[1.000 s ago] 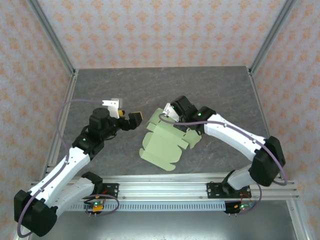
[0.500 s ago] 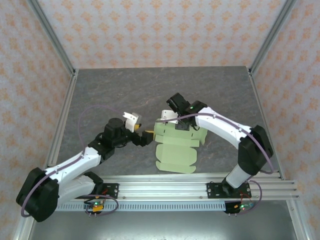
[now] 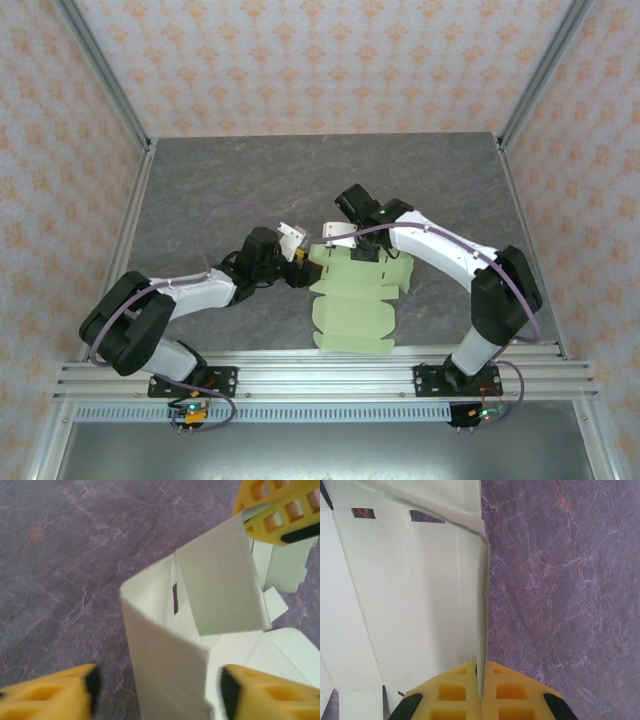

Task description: Fold the paper box

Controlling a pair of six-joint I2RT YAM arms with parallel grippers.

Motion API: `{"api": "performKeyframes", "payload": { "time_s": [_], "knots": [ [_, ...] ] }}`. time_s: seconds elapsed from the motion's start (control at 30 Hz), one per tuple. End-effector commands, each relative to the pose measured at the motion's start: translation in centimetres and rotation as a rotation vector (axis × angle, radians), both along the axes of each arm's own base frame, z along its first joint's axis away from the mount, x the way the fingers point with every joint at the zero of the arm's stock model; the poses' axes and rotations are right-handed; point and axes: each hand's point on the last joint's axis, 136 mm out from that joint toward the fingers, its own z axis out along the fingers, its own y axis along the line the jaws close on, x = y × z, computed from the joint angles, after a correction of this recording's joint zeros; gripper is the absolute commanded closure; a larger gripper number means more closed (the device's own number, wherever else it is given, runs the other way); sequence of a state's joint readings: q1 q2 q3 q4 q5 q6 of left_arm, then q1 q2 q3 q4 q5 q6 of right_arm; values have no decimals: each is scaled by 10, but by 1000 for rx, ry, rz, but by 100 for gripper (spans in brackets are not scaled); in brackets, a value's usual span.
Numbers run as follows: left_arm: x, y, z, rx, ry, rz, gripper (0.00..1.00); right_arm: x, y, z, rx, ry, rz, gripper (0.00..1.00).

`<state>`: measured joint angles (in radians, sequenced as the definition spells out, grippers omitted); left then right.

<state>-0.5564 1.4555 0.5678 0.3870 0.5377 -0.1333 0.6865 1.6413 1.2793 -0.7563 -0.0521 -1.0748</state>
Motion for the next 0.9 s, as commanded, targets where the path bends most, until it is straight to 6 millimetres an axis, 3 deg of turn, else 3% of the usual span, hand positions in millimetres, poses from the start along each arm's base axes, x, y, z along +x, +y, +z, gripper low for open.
{"api": "performKeyframes", "payload": {
  "time_s": [0.0, 0.17, 0.23, 0.27, 0.37, 0.57, 0.6, 0.7, 0.87],
  "knots": [
    [11, -11, 24, -29, -86, -35, 60, -7, -4, 4, 4, 19, 14, 97],
    [6, -12, 14, -28, -52, -52, 92, 5, -6, 12, 53, -33, -39, 90],
    [9, -8, 13, -37, -46, -4, 96, 17, -5, 22, 102, -110, -91, 80],
    [11, -5, 11, -44, -35, 35, 99, 21, -3, 29, 144, -143, -130, 70],
    [17, -1, 8, -68, 22, 107, 100, 18, 2, 46, 283, -189, -198, 51],
    [27, 5, 3, -118, 135, 248, 100, -16, 2, 73, 535, -176, -254, 48],
    [28, 6, 1, -117, 155, 267, 100, -21, 2, 79, 581, -180, -261, 43],
    [30, 8, 1, -131, 197, 307, 100, -32, 14, 96, 752, -143, -324, 39],
    [36, 15, -2, -190, 303, 405, 100, -54, 58, 78, 971, 82, -423, 35]
  ]
}}
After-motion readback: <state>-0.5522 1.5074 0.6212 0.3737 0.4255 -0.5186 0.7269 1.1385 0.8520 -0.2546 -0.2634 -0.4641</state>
